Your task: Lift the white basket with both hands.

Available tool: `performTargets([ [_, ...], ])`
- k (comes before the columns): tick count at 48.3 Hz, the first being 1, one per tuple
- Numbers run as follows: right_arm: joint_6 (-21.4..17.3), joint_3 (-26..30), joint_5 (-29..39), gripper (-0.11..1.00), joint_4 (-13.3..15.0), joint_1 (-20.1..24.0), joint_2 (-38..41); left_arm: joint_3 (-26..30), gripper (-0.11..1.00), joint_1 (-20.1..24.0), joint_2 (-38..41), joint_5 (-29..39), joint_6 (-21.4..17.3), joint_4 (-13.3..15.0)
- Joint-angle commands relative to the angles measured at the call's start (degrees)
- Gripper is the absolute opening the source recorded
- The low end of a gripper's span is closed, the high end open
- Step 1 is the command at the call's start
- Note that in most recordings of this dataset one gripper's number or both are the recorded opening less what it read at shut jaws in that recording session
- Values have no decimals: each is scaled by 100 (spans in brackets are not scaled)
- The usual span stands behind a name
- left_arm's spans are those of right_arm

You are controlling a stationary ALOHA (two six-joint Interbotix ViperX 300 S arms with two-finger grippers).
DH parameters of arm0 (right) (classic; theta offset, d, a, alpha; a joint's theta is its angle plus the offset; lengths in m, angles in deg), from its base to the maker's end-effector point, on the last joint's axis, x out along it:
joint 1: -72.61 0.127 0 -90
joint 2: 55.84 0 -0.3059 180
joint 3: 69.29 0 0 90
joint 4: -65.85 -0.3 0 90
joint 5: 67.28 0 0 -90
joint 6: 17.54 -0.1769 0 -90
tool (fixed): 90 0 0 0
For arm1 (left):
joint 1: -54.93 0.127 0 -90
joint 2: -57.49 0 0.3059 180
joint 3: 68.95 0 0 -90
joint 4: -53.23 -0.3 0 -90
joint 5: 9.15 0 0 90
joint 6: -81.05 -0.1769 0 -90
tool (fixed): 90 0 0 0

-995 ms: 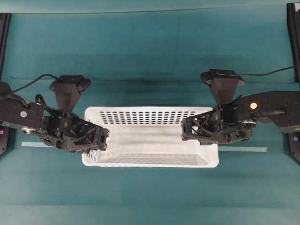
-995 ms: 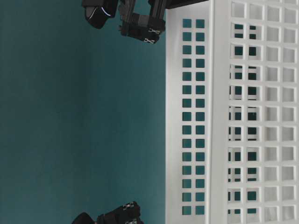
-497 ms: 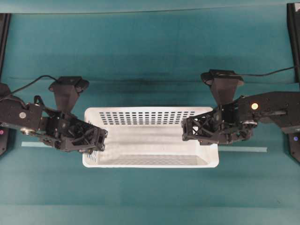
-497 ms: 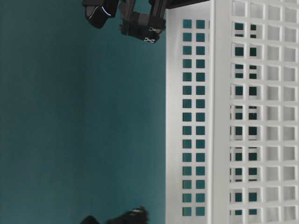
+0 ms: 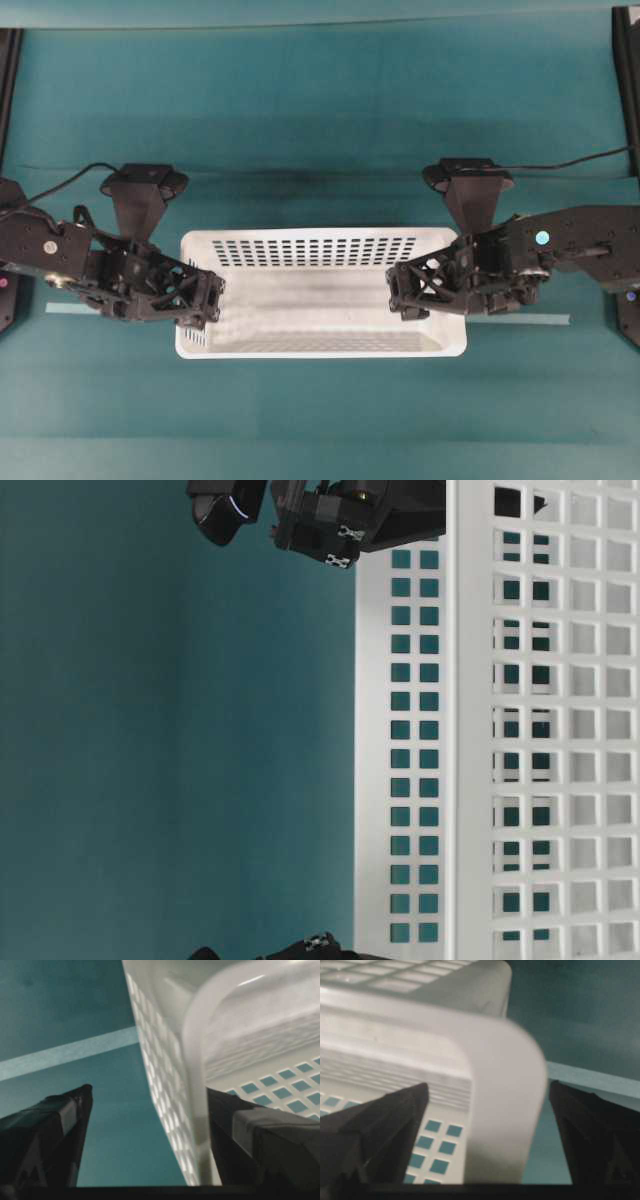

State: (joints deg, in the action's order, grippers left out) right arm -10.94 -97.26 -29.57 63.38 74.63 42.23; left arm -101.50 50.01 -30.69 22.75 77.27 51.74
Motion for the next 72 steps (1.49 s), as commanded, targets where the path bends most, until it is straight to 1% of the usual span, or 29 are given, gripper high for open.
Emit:
performTargets([
  [1,0,35,0,97,26,-18,9,35,84,-18,-44,-88,-9,-18],
  [7,-9,44,97,97,26,-53,-114,62,84,-18,-97,-62,-18,-9],
  [17,-9,88,396,97,26,-167,-501,18,84,-18,-519,-18,0,-18],
  [24,-9,123,650,97,18,-246,-773,9,84,-18,-782,132,-9,-18],
  [35,9,281,1169,97,18,-290,-1336,18,84,-18,-1345,378,9,-18],
  [45,53,281,1274,97,18,-290,-1890,-26,84,-18,-1978,387,0,-18],
  [50,149,246,1099,97,44,-290,-2180,-62,84,-18,-2268,387,-44,-18],
  [55,448,123,703,97,105,-290,-2408,-158,84,-18,-2575,360,-193,-18],
  [66,1178,-299,-773,96,158,-334,-2971,-352,84,0,-3234,334,-721,-18],
  [72,1635,-466,-1371,95,264,-360,-3252,-431,84,9,-3524,18,-1257,-26],
])
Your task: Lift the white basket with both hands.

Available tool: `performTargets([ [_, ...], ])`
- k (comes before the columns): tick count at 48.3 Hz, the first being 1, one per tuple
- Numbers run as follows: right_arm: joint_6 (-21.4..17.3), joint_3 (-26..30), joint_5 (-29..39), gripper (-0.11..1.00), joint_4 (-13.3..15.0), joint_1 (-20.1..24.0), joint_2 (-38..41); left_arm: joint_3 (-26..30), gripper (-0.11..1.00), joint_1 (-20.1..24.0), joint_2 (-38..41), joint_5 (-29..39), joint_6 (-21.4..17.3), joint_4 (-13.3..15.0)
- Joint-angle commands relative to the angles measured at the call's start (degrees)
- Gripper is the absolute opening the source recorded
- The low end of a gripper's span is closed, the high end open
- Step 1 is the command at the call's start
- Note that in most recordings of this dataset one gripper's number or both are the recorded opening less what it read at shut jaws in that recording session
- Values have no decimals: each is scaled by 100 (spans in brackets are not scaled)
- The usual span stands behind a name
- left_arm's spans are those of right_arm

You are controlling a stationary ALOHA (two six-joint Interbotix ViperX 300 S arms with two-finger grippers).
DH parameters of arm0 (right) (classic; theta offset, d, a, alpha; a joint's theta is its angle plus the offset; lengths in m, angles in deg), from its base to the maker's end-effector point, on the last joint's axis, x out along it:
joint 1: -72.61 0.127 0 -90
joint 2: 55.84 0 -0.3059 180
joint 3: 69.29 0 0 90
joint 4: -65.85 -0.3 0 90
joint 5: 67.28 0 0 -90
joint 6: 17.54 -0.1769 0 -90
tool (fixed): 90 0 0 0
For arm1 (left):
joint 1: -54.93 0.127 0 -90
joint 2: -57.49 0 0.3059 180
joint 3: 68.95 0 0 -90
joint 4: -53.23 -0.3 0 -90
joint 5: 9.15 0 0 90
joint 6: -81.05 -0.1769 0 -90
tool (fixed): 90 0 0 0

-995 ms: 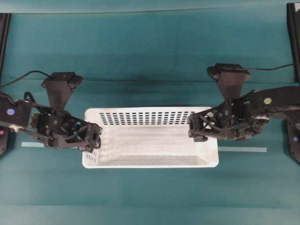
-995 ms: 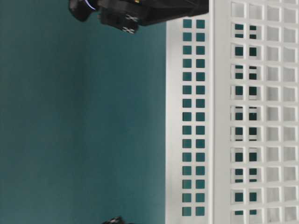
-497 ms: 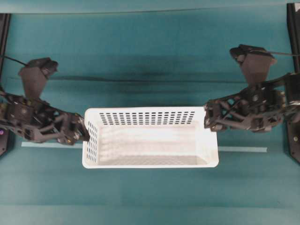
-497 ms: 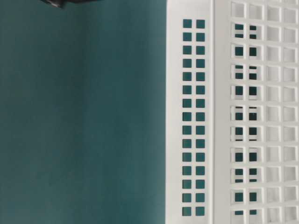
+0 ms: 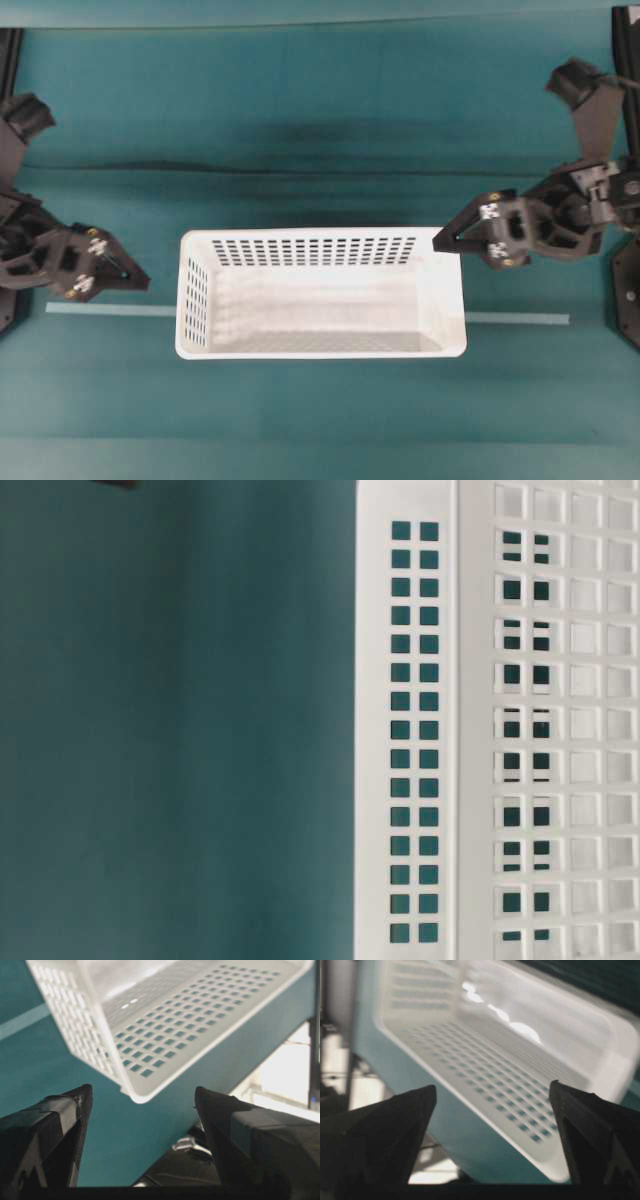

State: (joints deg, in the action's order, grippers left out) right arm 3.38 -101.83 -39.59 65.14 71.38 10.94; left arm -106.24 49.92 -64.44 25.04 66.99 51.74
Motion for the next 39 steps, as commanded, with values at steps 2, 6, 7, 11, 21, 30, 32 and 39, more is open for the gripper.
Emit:
performTargets([
  [2,360,-35,-510,95,141,-35,-202,35,84,18,-220,-343,-448,-26],
  [6,791,-105,-756,95,264,-44,-343,18,84,35,-316,-563,-923,-26],
  [7,888,-123,-791,95,290,-35,-369,9,84,44,-334,-598,-1037,-26],
  [11,1336,-176,-914,95,360,-44,-466,0,84,53,-378,-686,-1477,-26],
  [21,2487,-272,-1222,95,563,-44,-624,-9,84,53,-501,-756,-2751,-26],
  [30,3393,-475,-1608,95,598,-44,-896,-35,84,53,-773,-1055,-3929,-26],
  [32,3577,-536,-1749,95,598,-35,-1020,-35,84,53,-861,-1116,-4166,-26],
  [39,4043,-721,-2083,95,598,-35,-1424,-44,84,53,-1151,-1257,-4948,-26],
])
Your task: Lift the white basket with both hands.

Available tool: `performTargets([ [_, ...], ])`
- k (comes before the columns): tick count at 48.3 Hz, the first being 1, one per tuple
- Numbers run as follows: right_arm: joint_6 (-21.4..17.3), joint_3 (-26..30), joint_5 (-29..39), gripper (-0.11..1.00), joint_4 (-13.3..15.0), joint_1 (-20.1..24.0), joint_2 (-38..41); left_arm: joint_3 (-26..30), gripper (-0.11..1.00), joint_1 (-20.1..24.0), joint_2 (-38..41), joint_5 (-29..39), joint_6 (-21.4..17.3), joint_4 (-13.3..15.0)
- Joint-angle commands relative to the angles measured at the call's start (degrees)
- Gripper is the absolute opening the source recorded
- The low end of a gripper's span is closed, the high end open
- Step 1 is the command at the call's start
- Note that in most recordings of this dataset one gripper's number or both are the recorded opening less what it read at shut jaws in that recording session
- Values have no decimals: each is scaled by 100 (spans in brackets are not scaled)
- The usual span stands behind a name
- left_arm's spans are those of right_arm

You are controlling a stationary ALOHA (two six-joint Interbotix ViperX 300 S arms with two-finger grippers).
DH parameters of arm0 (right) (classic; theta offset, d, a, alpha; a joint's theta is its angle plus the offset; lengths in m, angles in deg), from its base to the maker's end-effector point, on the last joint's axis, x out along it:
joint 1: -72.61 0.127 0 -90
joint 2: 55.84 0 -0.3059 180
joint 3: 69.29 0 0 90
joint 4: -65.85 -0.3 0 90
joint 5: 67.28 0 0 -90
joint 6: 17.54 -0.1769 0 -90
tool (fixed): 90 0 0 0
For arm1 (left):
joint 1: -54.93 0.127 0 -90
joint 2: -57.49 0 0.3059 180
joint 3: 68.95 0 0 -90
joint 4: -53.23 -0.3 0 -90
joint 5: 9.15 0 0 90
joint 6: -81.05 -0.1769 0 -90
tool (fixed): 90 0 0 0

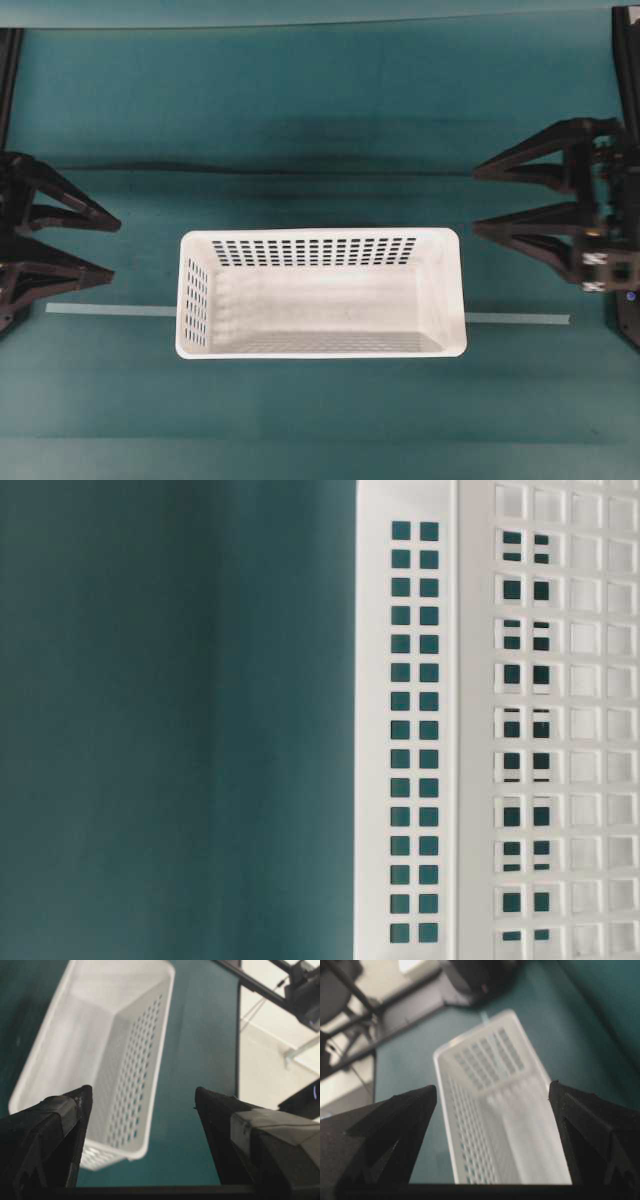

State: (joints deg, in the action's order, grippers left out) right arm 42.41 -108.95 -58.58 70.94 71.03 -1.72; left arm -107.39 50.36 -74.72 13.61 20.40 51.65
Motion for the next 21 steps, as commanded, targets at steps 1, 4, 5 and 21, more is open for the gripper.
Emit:
performTargets([
  [1,193,-35,-211,95,18,-9,-220,70,84,9,-158,-123,-378,-18],
  [4,369,-105,-220,95,18,0,-439,62,84,9,-272,-132,-624,-18],
  [5,422,-132,-220,95,18,-9,-501,62,84,9,-308,-132,-703,-18],
  [21,879,-422,-211,95,18,-9,-1301,9,84,9,-712,-132,-1547,-18],
])
